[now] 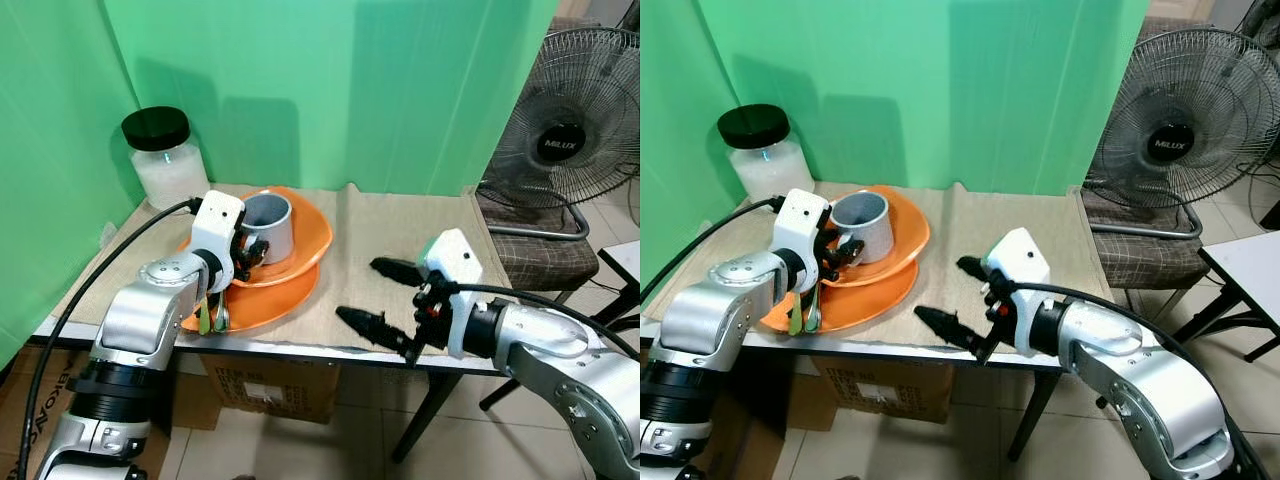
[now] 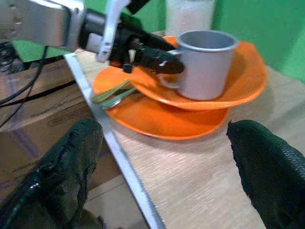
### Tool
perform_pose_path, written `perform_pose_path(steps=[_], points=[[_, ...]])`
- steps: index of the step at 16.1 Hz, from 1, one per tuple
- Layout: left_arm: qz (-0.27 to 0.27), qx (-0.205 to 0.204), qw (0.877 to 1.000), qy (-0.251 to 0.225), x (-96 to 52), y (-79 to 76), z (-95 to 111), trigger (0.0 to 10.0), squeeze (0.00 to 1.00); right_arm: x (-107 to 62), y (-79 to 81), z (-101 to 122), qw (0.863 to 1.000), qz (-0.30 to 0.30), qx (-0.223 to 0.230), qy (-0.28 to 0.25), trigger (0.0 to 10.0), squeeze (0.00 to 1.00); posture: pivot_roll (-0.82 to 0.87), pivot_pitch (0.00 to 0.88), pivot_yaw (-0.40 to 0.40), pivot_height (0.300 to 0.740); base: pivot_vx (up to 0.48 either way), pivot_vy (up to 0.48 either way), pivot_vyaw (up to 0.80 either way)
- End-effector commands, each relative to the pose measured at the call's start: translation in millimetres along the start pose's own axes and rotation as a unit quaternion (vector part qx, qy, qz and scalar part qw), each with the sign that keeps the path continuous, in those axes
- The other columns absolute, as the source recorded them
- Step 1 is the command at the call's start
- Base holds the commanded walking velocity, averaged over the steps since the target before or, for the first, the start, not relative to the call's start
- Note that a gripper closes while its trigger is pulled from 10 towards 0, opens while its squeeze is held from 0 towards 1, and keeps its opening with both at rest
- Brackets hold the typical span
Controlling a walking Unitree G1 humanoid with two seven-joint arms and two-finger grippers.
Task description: Setting the table
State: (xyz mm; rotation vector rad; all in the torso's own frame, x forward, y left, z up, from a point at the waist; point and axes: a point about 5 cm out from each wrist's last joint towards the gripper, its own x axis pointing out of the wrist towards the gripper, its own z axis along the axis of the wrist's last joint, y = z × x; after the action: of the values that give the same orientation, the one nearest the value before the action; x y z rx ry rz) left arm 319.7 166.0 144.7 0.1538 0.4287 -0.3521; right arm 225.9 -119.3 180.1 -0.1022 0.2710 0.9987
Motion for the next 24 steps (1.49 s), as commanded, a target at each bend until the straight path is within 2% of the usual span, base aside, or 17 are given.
perform_pose_path(steps=[1,6,17,20,21,22,23,24], points=[[0.002,-0.005,1.0,-0.004,0.6,2.2,1,0.0,0.0,-2.1,5.7,5,1.0,0.024,-0.013,-0.004,10.0,0.0,-0.1,0.015,-0.007,0.74,0.0,0.0,0.0],[-0.001,-0.003,1.0,-0.014,1.1,3.5,4,0.0,0.0,-5.9,6.7,0,0.999,0.044,-0.021,0.015,10.0,0.0,-0.1,0.011,-0.005,0.74,0.0,0.0,0.0],[-0.006,-0.007,0.999,-0.039,-5.0,1.4,6,0.0,0.0,-5.2,9.5,-3,0.998,0.057,-0.029,0.016,10.0,0.0,-0.09,0.008,-0.007,0.74,0.0,0.0,0.0],[-0.003,-0.007,0.997,-0.077,-19.1,4.4,16,0.0,0.0,-3.9,3.2,0,0.999,0.019,-0.026,-0.007,10.0,0.0,-0.08,0.003,-0.008,0.74,0.0,0.0,0.0],[-0.006,-0.012,0.992,-0.123,-33.6,6.2,27,0.0,0.0,-3.0,-5.1,6,0.998,-0.035,-0.012,-0.041,10.0,0.0,-0.08,0.001,-0.009,0.74,0.0,0.0,0.0],[-0.006,-0.011,0.99,-0.138,-38.9,6.2,30,0.0,0.0,-3.0,-8.2,8,0.997,-0.056,-0.009,-0.055,10.0,0.0,-0.08,0.001,-0.009,0.74,0.0,0.0,0.0],[-0.02,0.002,0.981,-0.192,-55.7,-1.7,44,0.0,0.0,-3.1,-13.6,13,0.99,-0.102,0.017,-0.093,10.0,0.0,-0.07,0.0,-0.013,0.74,0.0,0.0,0.0],[-0.027,0.005,0.976,-0.214,-61.5,-6.7,49,0.0,0.0,-2.8,-14.1,15,0.987,-0.115,0.022,-0.107,10.0,0.0,-0.07,0.0,-0.014,0.74,0.0,0.0,0.0]])
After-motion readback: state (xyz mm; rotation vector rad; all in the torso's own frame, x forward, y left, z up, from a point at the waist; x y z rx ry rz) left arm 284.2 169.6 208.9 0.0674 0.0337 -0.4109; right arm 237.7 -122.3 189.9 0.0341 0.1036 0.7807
